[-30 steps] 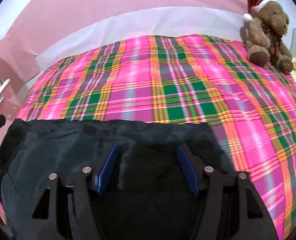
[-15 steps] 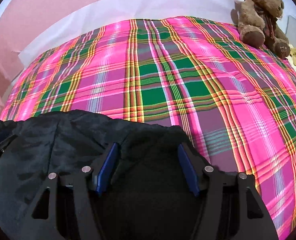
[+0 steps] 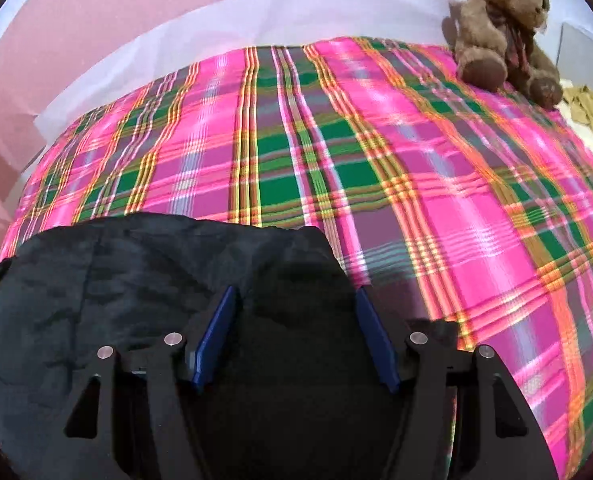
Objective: Fold large clothes
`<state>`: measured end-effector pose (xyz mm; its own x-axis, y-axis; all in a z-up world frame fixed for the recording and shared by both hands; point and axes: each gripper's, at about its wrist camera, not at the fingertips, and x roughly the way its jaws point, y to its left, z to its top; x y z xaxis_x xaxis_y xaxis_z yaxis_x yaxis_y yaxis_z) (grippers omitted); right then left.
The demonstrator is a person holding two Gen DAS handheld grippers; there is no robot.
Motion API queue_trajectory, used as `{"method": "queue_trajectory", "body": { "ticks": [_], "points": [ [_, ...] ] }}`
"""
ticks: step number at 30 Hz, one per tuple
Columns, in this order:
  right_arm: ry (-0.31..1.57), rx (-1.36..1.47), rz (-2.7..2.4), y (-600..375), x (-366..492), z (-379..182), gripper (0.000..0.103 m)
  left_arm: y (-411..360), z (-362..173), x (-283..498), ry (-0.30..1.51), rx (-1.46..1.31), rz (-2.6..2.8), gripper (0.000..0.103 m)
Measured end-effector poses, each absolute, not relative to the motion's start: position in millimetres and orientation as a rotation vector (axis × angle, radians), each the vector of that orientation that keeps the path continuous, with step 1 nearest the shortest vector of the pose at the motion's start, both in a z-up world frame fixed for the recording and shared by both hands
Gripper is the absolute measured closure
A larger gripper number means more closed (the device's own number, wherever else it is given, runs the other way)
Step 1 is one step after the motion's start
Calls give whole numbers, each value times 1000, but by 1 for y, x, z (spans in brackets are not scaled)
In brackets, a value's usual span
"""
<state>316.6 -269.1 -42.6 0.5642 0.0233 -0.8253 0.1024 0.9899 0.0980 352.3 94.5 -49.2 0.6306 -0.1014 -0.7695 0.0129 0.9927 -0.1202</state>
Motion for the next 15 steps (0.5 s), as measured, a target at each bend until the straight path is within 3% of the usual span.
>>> {"method": "queue_trajectory", "body": {
  "ticks": [15],
  "points": [
    [959,133,-50,-267,325,-58,41,93,-58,347,839,-122,-52,12]
  ]
}}
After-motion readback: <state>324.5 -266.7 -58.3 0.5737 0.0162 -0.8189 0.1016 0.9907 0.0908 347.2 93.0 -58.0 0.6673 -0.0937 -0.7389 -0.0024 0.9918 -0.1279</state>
